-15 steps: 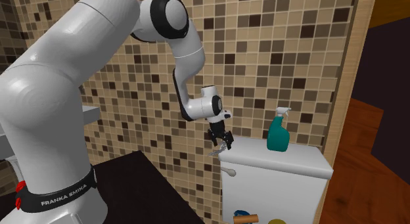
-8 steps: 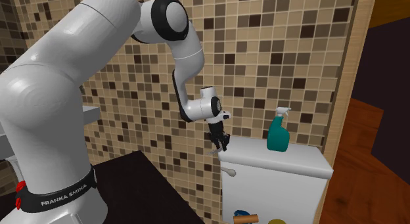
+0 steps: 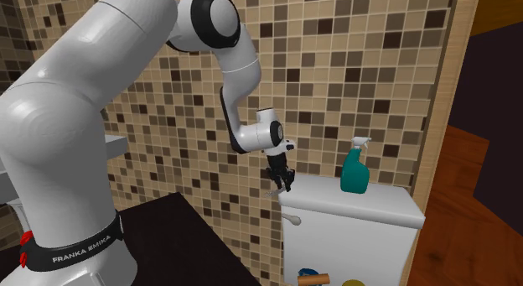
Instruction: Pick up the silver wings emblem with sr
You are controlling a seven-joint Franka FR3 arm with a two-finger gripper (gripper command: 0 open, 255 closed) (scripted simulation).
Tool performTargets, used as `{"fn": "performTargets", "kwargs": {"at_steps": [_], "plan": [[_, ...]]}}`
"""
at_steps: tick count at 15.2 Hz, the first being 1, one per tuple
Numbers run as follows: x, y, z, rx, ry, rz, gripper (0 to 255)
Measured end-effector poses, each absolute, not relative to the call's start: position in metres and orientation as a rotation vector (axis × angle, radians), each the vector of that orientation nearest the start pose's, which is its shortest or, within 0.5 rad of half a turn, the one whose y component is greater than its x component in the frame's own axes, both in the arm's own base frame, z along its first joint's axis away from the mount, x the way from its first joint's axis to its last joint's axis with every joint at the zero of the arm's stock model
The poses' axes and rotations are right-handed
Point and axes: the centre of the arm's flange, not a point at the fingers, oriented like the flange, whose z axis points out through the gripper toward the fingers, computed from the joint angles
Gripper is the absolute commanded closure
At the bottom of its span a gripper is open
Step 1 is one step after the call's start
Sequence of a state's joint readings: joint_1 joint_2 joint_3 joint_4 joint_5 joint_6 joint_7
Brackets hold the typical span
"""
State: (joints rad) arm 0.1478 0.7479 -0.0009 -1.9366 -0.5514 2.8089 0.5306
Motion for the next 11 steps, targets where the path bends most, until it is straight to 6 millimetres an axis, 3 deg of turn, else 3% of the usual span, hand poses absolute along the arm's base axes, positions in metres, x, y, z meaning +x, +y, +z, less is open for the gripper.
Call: {"fn": "performTargets", "kwargs": {"at_steps": [11], "plan": [[0.605,0.116,0.159,-3.281,-0.208,-0.302,255]]}}
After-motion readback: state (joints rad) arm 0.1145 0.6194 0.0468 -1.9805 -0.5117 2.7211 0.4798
